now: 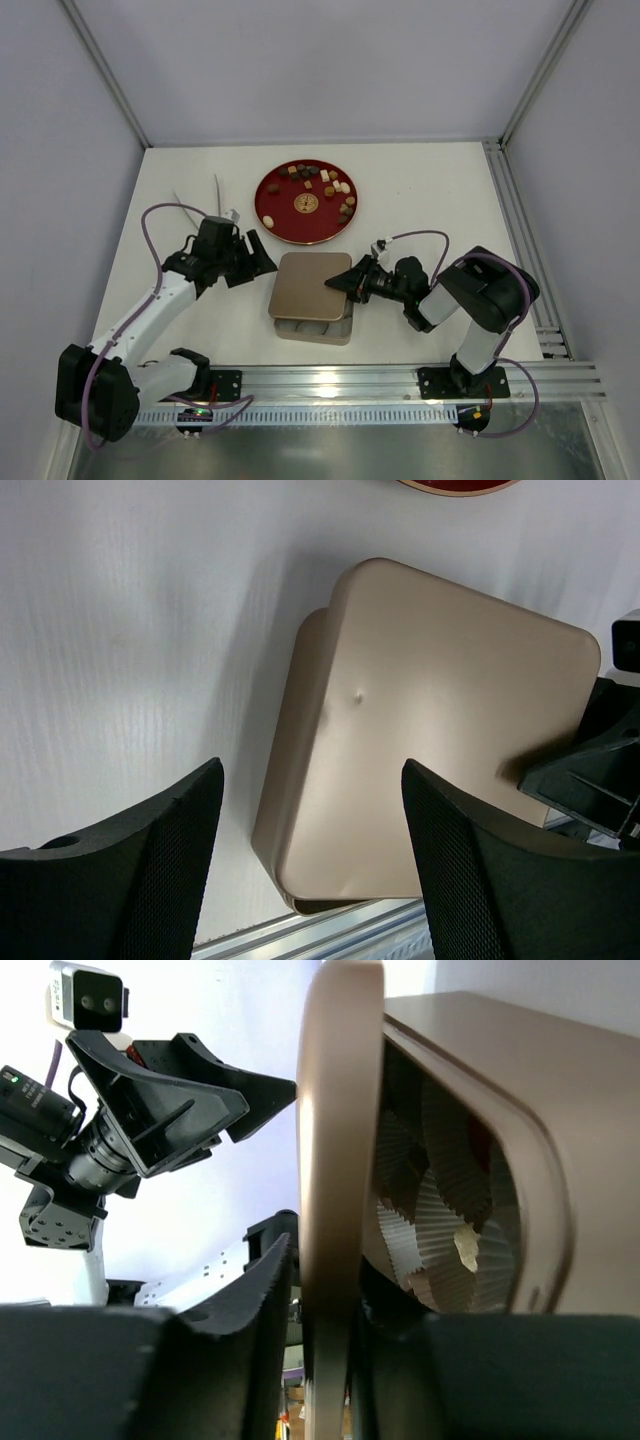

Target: Pack the chocolate

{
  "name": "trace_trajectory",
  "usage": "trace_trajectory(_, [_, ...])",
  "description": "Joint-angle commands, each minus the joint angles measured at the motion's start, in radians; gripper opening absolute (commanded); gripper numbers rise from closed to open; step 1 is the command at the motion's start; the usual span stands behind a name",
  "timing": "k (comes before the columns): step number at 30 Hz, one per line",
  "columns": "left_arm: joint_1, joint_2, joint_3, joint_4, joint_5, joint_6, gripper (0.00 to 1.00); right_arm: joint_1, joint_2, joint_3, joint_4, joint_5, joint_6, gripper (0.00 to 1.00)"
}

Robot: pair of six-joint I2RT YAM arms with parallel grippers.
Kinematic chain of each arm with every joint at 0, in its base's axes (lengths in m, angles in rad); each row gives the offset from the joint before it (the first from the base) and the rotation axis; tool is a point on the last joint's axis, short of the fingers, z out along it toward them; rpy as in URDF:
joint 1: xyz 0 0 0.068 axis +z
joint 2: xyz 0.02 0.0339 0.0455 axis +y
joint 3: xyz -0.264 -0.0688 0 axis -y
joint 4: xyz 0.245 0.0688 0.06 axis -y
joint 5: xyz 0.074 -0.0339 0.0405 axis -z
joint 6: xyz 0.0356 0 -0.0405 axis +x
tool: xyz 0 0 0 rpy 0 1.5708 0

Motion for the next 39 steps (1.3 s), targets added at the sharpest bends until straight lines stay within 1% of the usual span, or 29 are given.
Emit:
trace_trajectory(1, [-0.013,0.021,-0.008,0.04,-0.037,-0.01,0.7,0.005,-0.047,-0.018,0.188,-0.004,-0.06,0.3])
trace_trajectory(2, [-0.016,0.024,-0.01,0.043,-0.042,-0.01,0.71,0.005,-0.052,-0.018,0.179,-0.004,-0.067,0.33])
trace_trajectory(4, [-0.025,0.036,-0.014,0.053,-0.043,-0.011,0.71,0.005,-0.061,-0.022,0.161,-0.005,-0.072,0.36])
trace_trajectory(11, [-0.053,0.075,-0.034,0.106,-0.043,-0.016,0.7,-0.001,-0.109,-0.036,0.093,-0.008,-0.096,0.4])
trace_trajectory(21, [-0.073,0.119,-0.033,0.147,-0.028,-0.005,0.7,-0.013,-0.25,-0.049,-0.17,-0.002,-0.194,0.42])
trace_trajectory(28, [-0.091,0.133,-0.034,0.164,-0.031,-0.01,0.7,-0.035,-0.329,-0.073,-0.269,0.001,-0.233,0.42])
trace_trajectory(34, [-0.099,0.142,-0.034,0.17,-0.031,-0.014,0.7,-0.052,-0.428,-0.07,-0.442,0.013,-0.3,0.42])
trace_trajectory(35, [-0.102,0.145,-0.033,0.173,-0.03,-0.014,0.7,-0.053,-0.443,-0.067,-0.497,0.016,-0.311,0.43])
trace_trajectory(39, [-0.117,0.162,-0.031,0.184,-0.031,-0.017,0.69,-0.056,-0.517,-0.049,-0.622,0.038,-0.365,0.43])
